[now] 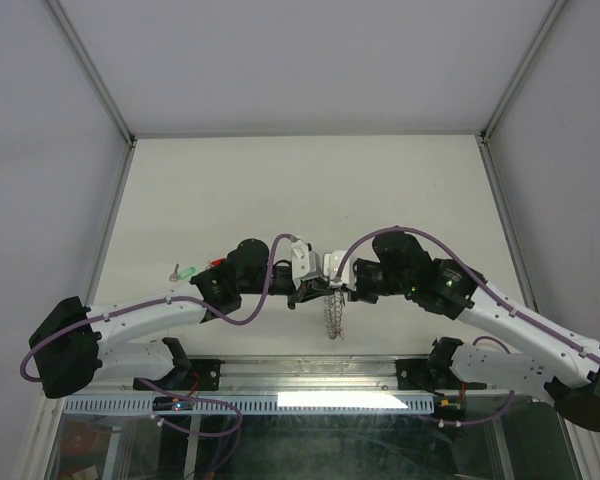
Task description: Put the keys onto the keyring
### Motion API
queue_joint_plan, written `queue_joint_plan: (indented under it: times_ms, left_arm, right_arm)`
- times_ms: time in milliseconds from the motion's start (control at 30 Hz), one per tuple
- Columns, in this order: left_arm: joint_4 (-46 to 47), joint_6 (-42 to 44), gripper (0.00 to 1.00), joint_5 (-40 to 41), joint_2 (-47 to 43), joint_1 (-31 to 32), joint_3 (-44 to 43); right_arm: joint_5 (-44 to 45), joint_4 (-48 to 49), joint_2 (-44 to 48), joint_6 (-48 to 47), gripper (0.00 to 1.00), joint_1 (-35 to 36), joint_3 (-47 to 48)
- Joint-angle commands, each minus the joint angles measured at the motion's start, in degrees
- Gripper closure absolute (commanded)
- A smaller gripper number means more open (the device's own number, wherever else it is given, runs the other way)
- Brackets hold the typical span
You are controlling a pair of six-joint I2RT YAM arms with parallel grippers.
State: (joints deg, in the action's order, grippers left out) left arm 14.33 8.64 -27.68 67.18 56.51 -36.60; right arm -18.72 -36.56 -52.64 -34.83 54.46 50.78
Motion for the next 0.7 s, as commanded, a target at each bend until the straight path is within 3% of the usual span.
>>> queue_joint_plan:
  times_ms: [0,233,467,667]
  left_arm:
    - [0.5,0.2,1.00,2.1,0.2,0.0,-2.0]
    - [6.0,-2.6,1.00,4.7,-3.2,0.0,2.6]
    - [10.4,-4.7,1.00,6.9,-6.7,0.0,7.8]
    - [17.5,-8.7,1.00,9.0,-8.9,-0.3,12.3]
  right_arm:
    - [-3.0,8.7,2.5,1.2,0.98,0.6,0.9]
    - [-0.2,14.2,8.9,5.8,0.71,0.5,-4.0]
    - [-0.9,20.5,13.3,14.6,0.68,-3.1,-7.7]
    - [-8.3,28.6,12.3,34.5,0.67,-9.6,-10.4]
